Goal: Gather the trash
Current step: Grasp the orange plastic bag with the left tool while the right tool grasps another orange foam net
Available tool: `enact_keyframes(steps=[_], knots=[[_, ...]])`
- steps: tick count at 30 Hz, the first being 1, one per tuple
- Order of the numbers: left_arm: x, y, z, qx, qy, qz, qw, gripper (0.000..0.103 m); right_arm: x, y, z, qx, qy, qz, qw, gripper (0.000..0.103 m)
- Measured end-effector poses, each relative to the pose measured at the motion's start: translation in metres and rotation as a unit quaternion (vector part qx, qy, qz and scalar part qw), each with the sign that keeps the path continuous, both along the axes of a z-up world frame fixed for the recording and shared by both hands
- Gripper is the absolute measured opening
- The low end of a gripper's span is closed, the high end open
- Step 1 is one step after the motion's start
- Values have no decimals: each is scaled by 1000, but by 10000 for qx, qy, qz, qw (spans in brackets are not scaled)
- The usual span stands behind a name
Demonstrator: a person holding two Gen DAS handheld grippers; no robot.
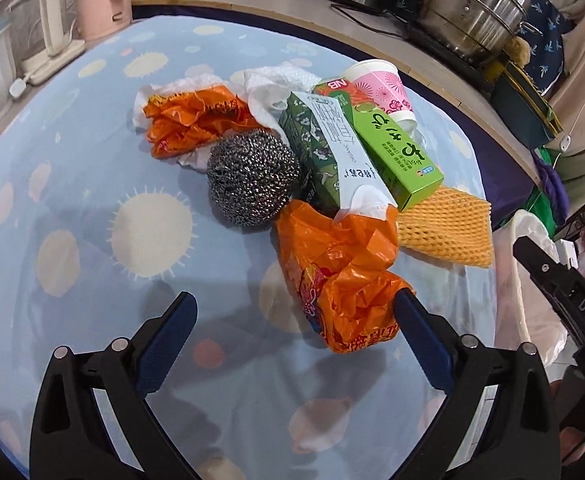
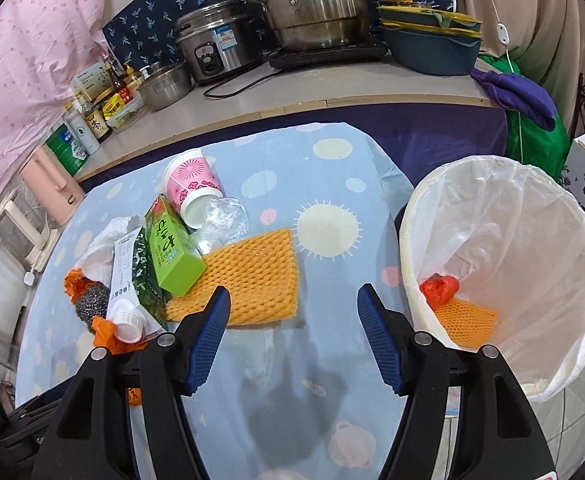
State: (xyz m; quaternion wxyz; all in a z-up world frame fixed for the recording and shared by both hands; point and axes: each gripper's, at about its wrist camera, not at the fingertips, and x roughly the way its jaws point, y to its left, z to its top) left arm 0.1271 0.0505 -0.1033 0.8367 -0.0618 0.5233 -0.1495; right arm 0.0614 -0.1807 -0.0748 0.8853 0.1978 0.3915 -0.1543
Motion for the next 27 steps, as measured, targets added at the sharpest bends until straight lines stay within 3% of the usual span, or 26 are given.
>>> enact_keyframes(steps=[5,8,10,14,16,18,20,21,27], knots=[[5,-6,-7,-64,6,-66,10000,93,14,-4,-14,99,116,23,9999,64],[8,-9,-10,-217,99,-236,9994,79,21,-7,-23,145,201,31,9997,64],[10,-10,-12,-354,197,-361,9985,64,25,-9,-28,181,236,35,9995,64],[10,-13,-12,-545,325,-552,9965,48,34,-8,-35,262,306,142,9991,62],[9,-14,-10,-539,304,-593,9963,39,37,-5,-38,256,345,243,9988,52],[7,-14,-7,-553,309,-630,9960,33,39,-1,-41,278,424,378,9980,26],[6,-13,-4,-553,305,-653,9959,29,37,2,-41,235,433,411,9979,18],[4,-13,-3,-534,305,-660,9959,22,34,4,-40,226,403,417,9981,12],[-4,-9,3,-525,306,-694,9957,21,11,2,-21,307,115,382,9987,9]])
